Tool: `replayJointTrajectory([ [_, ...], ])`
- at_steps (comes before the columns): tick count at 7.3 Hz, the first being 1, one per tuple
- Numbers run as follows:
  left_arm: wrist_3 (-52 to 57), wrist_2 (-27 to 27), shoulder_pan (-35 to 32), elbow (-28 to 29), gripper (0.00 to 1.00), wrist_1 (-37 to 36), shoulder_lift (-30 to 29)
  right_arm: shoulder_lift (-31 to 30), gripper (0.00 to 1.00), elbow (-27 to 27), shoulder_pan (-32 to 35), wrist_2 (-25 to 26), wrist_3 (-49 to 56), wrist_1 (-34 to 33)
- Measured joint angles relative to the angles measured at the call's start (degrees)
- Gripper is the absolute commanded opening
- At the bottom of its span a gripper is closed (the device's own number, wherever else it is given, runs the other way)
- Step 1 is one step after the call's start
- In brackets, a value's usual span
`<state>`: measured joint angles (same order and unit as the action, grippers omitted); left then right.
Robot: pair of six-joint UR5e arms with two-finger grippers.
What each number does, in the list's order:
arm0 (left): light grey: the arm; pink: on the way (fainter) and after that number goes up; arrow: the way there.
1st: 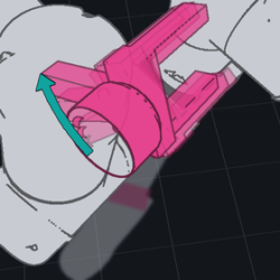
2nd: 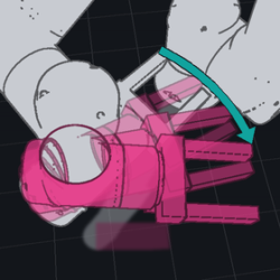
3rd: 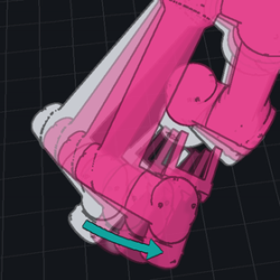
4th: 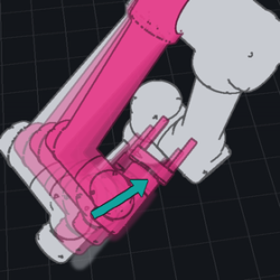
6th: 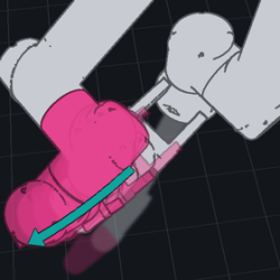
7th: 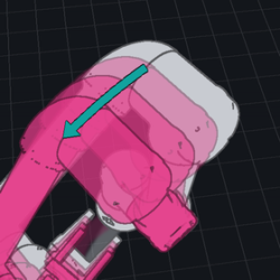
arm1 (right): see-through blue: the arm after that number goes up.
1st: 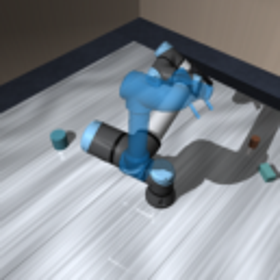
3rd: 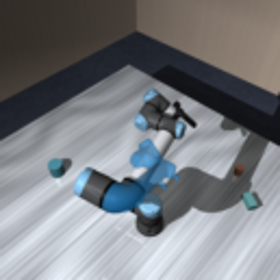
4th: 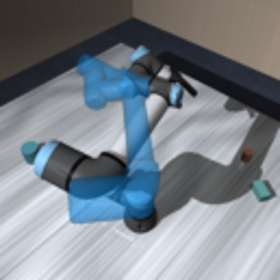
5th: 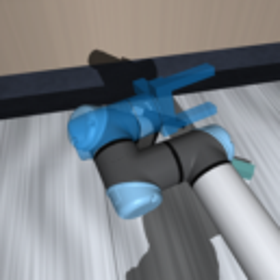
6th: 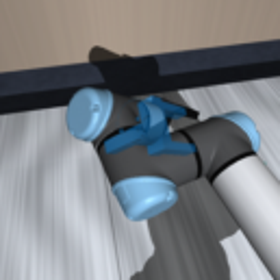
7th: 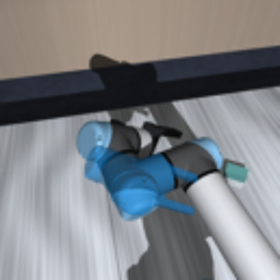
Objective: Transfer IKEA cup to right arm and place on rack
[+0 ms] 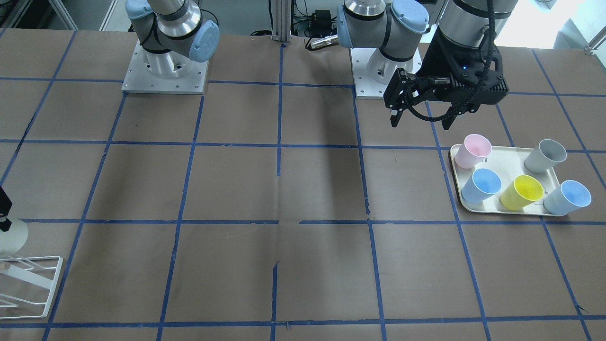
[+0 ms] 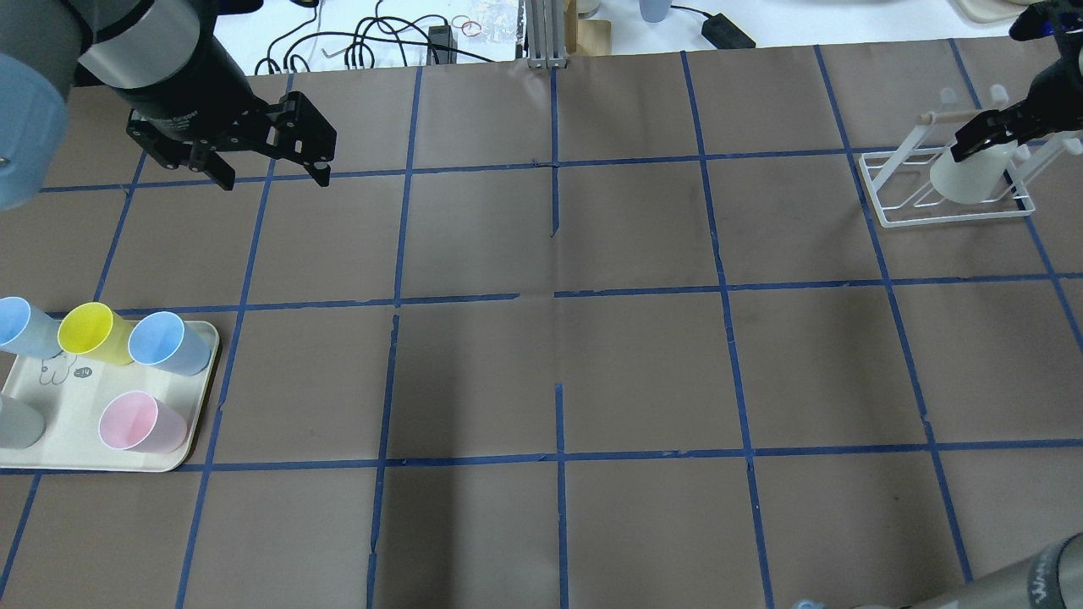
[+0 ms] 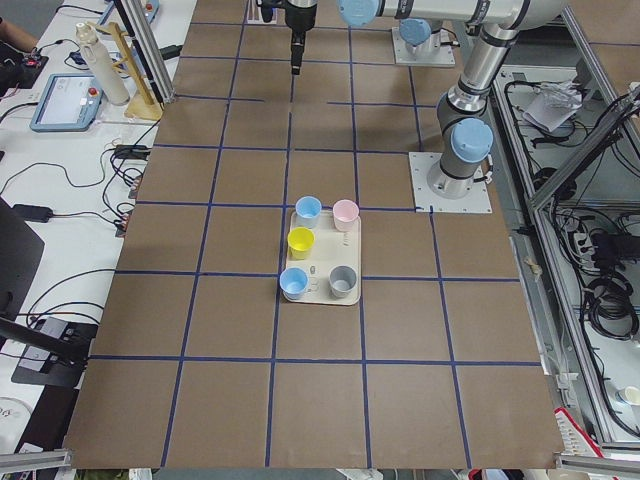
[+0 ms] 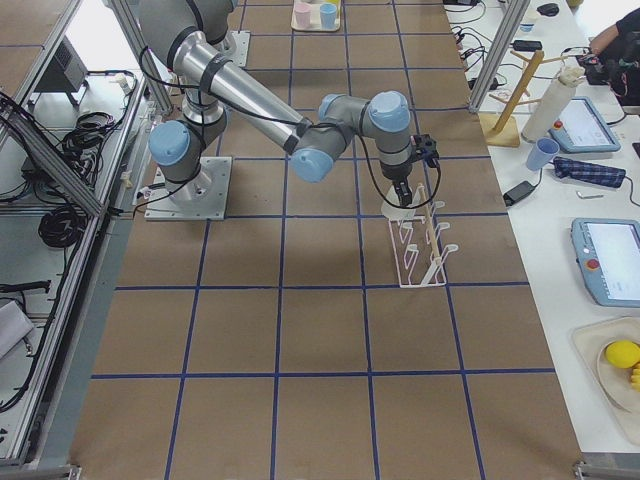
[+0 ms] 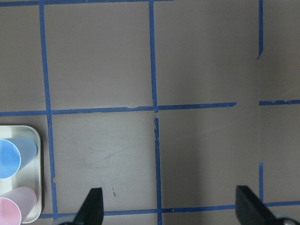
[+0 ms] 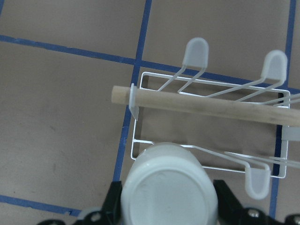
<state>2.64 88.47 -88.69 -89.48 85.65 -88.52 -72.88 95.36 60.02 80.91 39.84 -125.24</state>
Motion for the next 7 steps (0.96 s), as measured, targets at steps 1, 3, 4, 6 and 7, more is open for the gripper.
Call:
replayJointTrajectory([
  [1, 0.0, 0.0, 0.0, -0.2, 1.00, -0.2, 0.1, 0.7, 0.14, 0.0, -0.4, 0.0, 0.0, 0.0],
  [3, 0.1, 0.0, 0.0, -0.5, 1.00, -0.3, 0.4, 1.9, 0.14, 0.1, -1.6, 0.0, 0.5, 0.1],
  [4, 0.1, -0.1, 0.0, -0.6, 1.00, -0.3, 0.4, 2.3, 0.14, 0.1, -2.0, 0.0, 0.7, 0.2],
  [6, 0.1, -0.1, 0.0, -0.7, 1.00, -0.2, 0.4, 2.7, 0.15, 0.3, -2.2, -0.1, 0.7, 0.2],
  [7, 0.2, 0.0, 0.0, -0.7, 1.00, -0.2, 0.4, 3.0, 0.17, 0.3, -2.2, -0.1, 0.7, 0.2],
])
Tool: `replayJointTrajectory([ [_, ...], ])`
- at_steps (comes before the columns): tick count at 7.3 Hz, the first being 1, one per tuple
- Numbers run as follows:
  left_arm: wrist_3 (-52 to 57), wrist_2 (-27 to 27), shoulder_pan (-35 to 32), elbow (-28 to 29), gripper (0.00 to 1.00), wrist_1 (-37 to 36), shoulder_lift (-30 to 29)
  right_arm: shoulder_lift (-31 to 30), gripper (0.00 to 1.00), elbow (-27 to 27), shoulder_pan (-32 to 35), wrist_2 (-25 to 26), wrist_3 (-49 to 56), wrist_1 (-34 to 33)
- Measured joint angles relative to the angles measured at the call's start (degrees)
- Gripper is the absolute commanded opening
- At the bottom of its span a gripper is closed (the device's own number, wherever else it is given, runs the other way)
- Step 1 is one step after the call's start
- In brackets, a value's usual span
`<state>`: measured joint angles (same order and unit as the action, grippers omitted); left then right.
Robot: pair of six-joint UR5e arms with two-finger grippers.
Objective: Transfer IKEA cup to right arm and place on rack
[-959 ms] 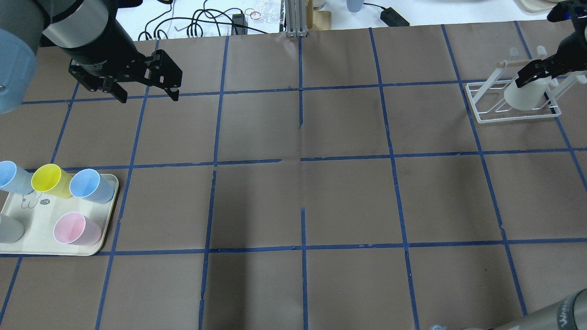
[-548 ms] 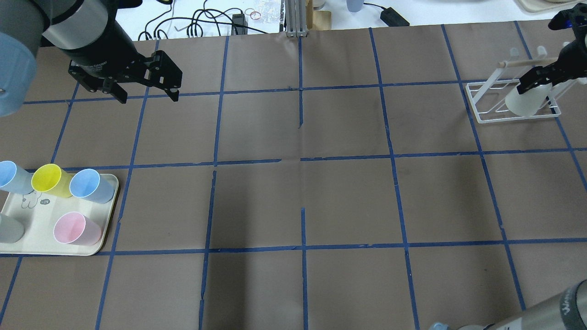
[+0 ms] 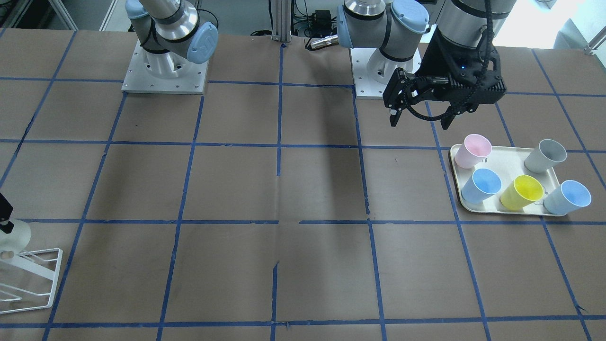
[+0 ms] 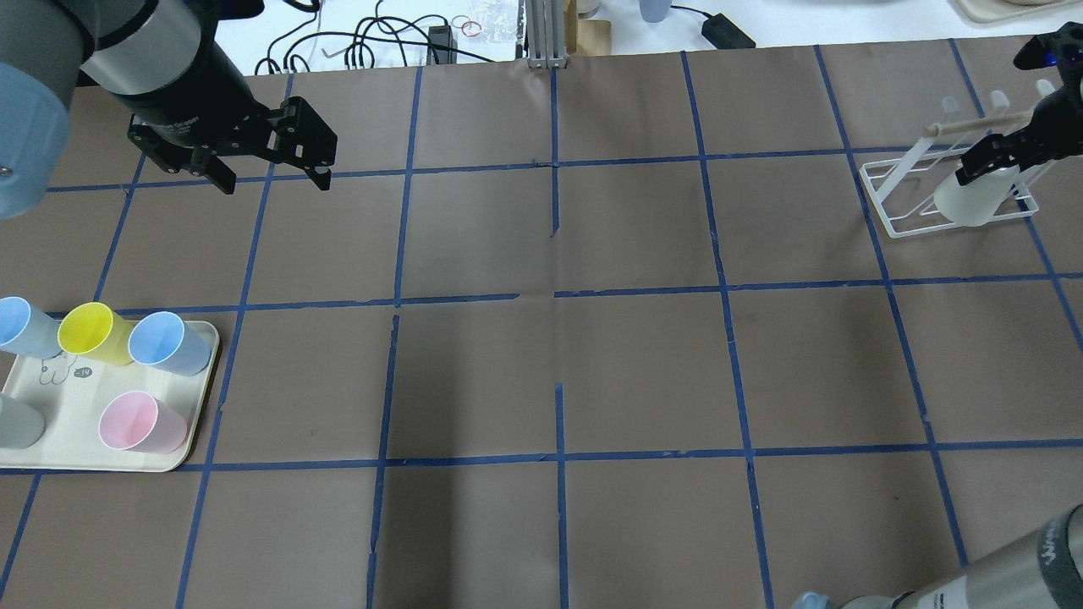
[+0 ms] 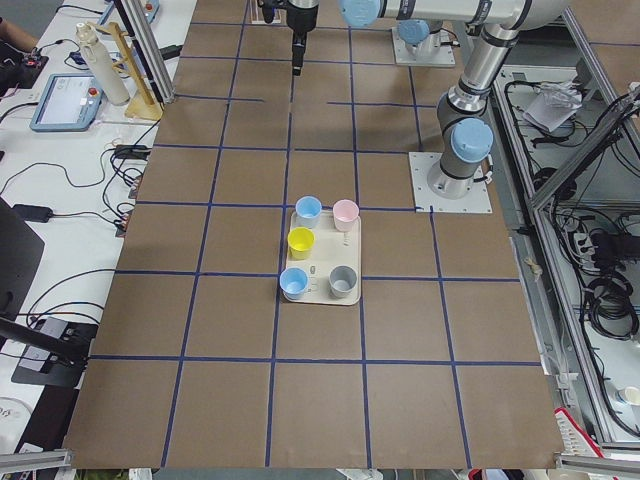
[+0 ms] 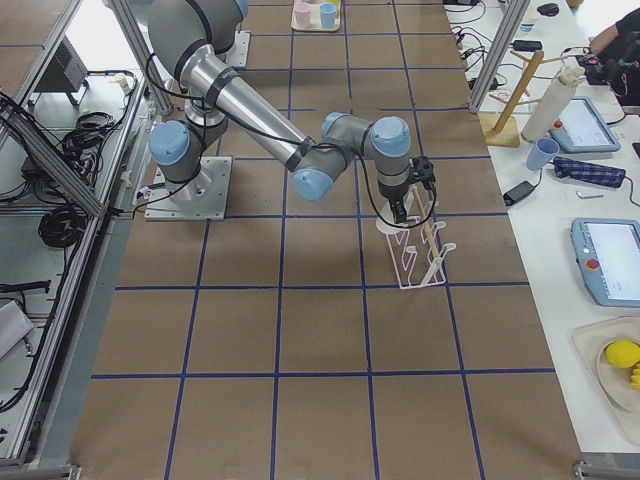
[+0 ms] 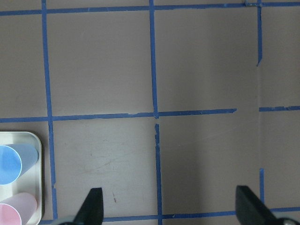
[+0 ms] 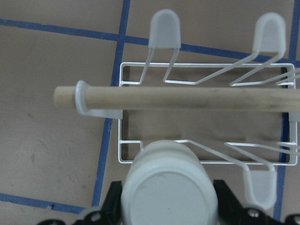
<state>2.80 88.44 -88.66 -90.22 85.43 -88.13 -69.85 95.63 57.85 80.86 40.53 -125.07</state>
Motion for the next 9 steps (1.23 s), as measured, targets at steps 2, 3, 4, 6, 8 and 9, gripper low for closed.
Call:
replayJointTrajectory([
  [2, 0.0, 0.1, 0.0, 0.0, 1.00, 0.0, 0.0, 0.7, 0.56, -0.1, 0.0, 0.0, 0.0, 0.0],
  [3, 0.0, 0.1, 0.1, 0.0, 1.00, 0.0, 0.0, 0.8, 1.00, -0.1, 0.0, 0.0, -0.1, 0.0],
  [4, 0.1, 0.1, 0.1, 0.0, 1.00, 0.0, 0.0, 0.9, 1.00, -0.1, 0.0, 0.0, -0.2, -0.1],
  [6, 0.1, 0.1, 0.2, 0.0, 1.00, 0.1, 0.0, 0.8, 1.00, -0.2, 0.0, -0.1, -0.5, -0.3],
  [8, 0.1, 0.1, 0.3, 0.0, 1.00, 0.1, 0.0, -0.1, 1.00, -0.2, 0.3, 0.3, -1.1, 0.1],
  [9, 0.1, 0.1, 0.3, 0.0, 1.00, 0.1, 0.0, -1.0, 1.00, -0.2, 0.4, 0.7, -1.2, 0.8],
])
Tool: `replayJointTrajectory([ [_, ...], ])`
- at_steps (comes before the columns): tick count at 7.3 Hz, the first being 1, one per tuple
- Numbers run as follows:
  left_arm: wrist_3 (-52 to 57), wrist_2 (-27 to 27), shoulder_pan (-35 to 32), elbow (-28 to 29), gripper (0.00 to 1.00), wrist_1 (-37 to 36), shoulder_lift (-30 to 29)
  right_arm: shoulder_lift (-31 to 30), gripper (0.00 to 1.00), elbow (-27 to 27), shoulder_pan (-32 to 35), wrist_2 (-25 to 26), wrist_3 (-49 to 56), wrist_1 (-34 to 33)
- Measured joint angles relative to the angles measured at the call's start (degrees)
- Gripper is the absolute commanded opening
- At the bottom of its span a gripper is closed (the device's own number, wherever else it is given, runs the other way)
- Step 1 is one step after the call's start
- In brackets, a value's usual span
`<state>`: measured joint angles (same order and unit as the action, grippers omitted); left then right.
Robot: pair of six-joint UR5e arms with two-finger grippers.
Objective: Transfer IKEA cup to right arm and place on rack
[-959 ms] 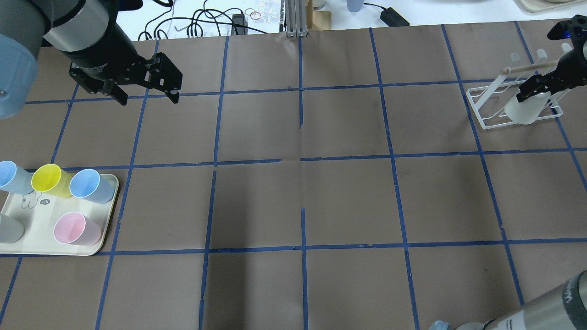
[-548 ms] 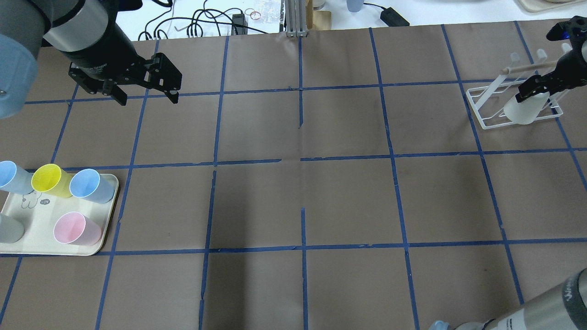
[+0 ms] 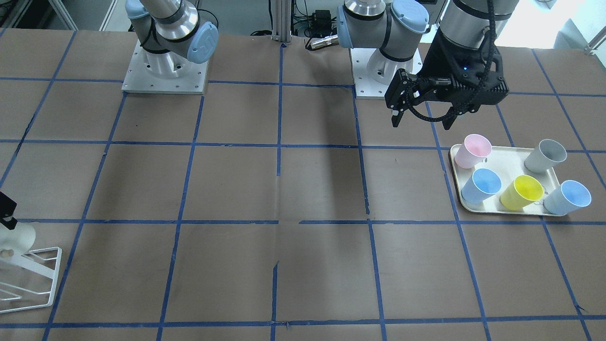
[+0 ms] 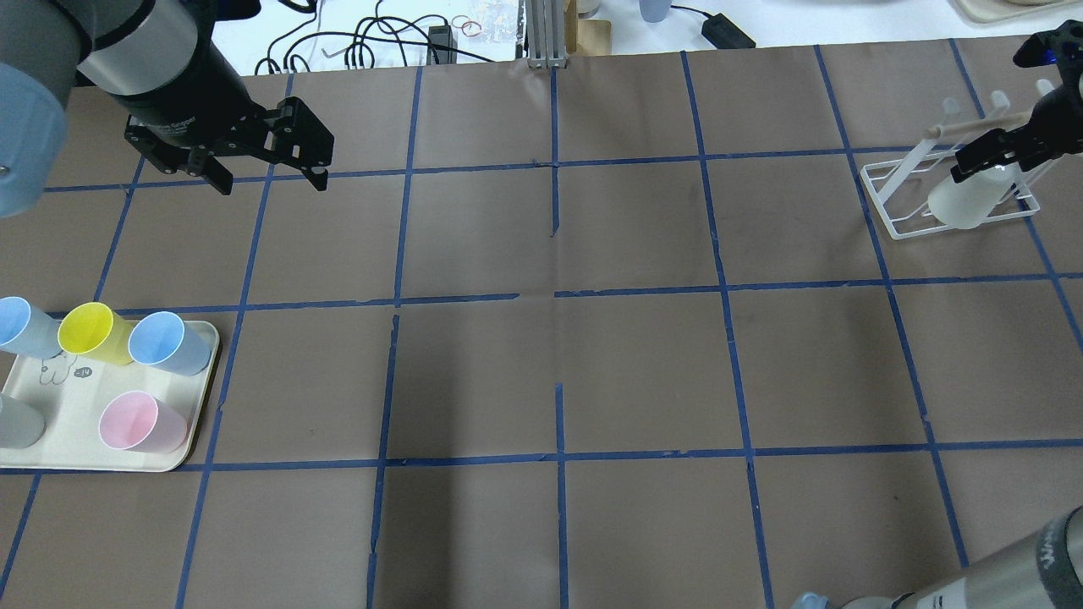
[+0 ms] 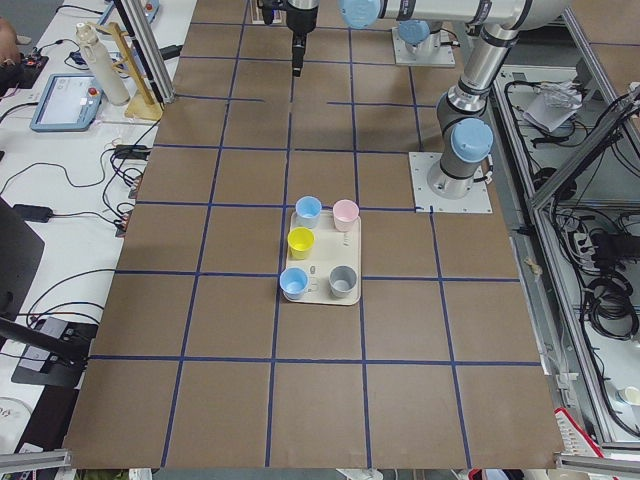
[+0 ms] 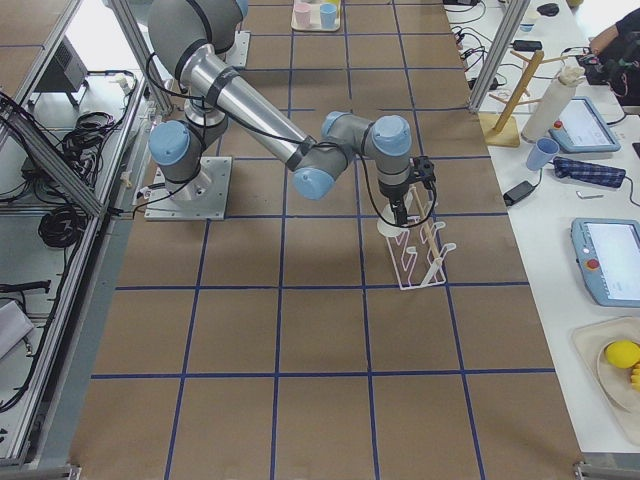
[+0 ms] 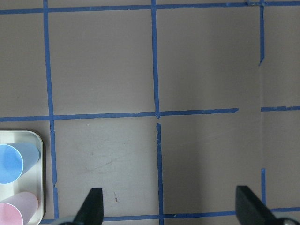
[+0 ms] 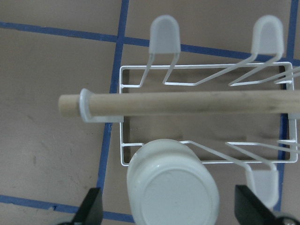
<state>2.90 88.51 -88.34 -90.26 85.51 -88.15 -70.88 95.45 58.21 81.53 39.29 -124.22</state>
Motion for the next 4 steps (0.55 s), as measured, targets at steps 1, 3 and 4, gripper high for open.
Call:
replayJointTrajectory([
  [1, 0.0, 0.0, 0.1, 0.0, 1.00, 0.0, 0.0, -1.7, 1.00, 0.0, 0.1, 0.3, -0.6, 2.4],
  [3, 0.0, 0.0, 0.1, 0.0, 1.00, 0.0, 0.1, -7.4, 1.00, 0.1, 0.2, 0.3, -4.3, 12.1],
  [4, 0.1, 0.0, 0.2, 0.0, 1.00, 0.0, 0.1, -10.8, 1.00, 0.1, 0.6, 0.4, -6.1, 17.4],
])
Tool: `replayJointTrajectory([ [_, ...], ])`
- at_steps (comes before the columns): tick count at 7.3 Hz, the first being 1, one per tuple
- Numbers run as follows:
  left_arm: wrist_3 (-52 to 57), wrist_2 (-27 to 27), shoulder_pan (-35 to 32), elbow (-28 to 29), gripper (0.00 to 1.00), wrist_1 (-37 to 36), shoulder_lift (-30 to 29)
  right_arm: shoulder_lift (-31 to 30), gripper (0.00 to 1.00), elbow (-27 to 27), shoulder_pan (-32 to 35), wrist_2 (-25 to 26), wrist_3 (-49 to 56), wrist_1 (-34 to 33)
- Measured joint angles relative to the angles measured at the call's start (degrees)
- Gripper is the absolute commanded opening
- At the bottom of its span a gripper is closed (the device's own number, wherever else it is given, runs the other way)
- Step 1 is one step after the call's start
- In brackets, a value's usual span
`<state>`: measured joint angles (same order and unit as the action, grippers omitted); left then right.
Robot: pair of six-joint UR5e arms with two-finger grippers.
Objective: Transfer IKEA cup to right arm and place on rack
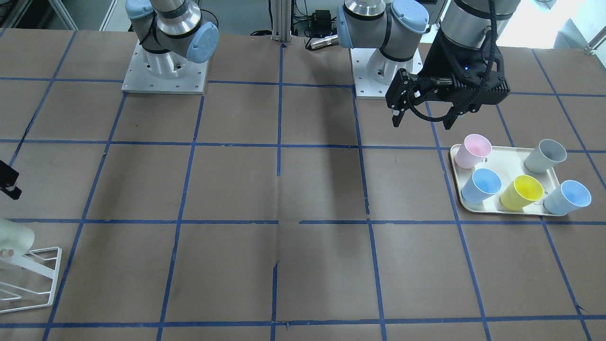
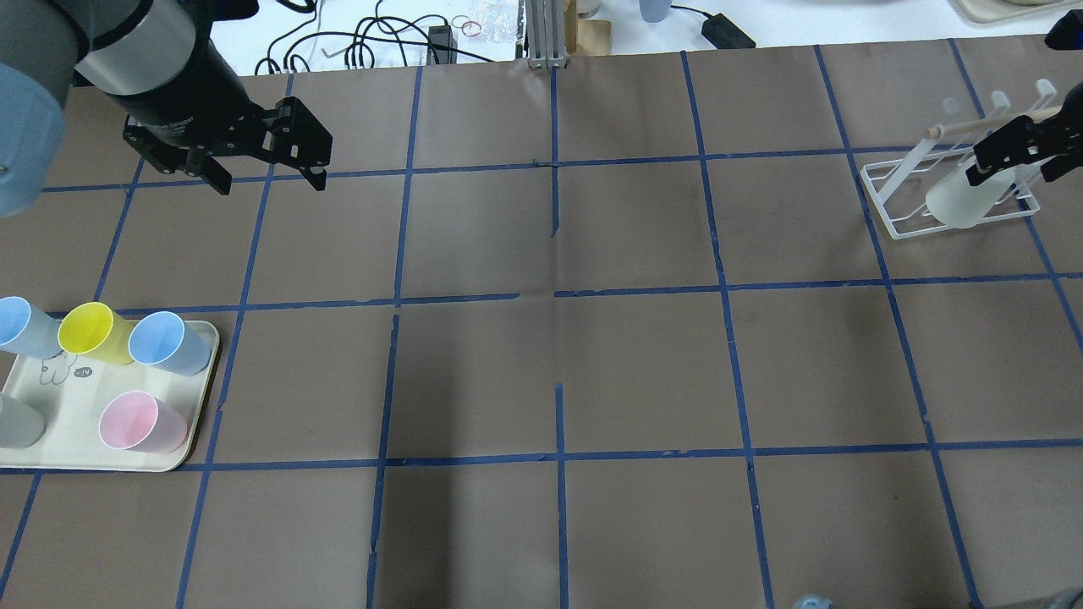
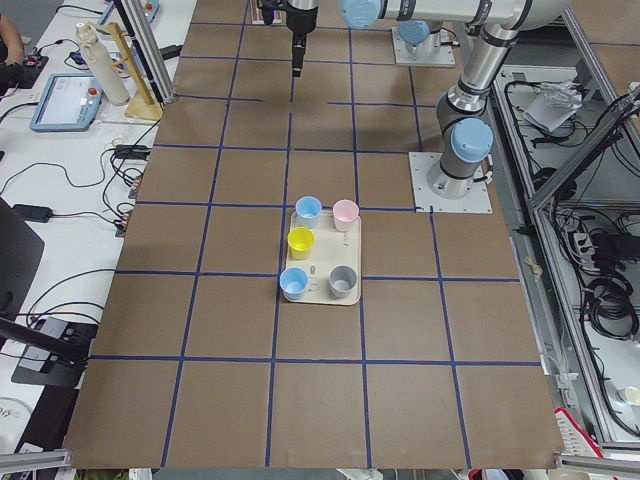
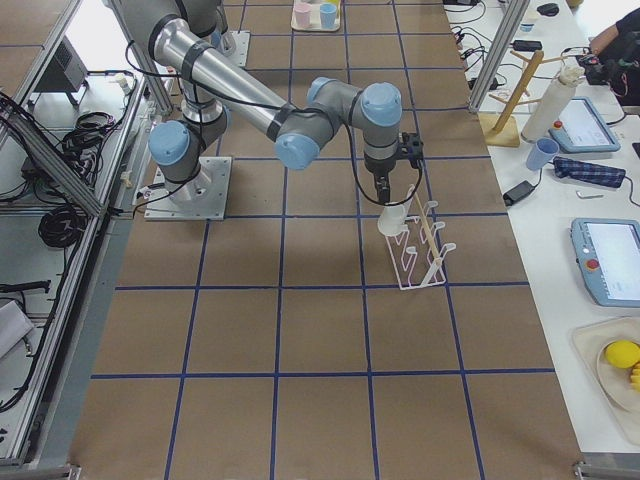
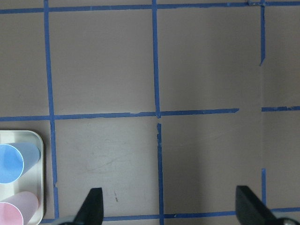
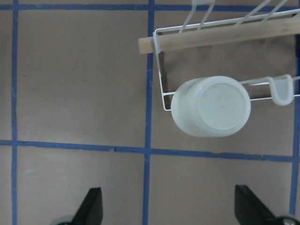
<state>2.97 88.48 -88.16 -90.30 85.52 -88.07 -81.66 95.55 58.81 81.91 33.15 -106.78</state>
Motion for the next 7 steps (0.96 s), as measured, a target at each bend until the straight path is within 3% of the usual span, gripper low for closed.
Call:
replayJointTrajectory([
  [3, 0.0, 0.0, 0.0, 0.0, 1.00, 0.0, 0.0, -9.8, 1.00, 0.4, 6.8, 1.2, -12.3, 12.7],
  [7, 0.0, 0.0, 0.1, 0.0, 1.00, 0.0, 0.0, -15.9, 1.00, 0.7, 19.6, 3.1, -27.5, 16.4],
])
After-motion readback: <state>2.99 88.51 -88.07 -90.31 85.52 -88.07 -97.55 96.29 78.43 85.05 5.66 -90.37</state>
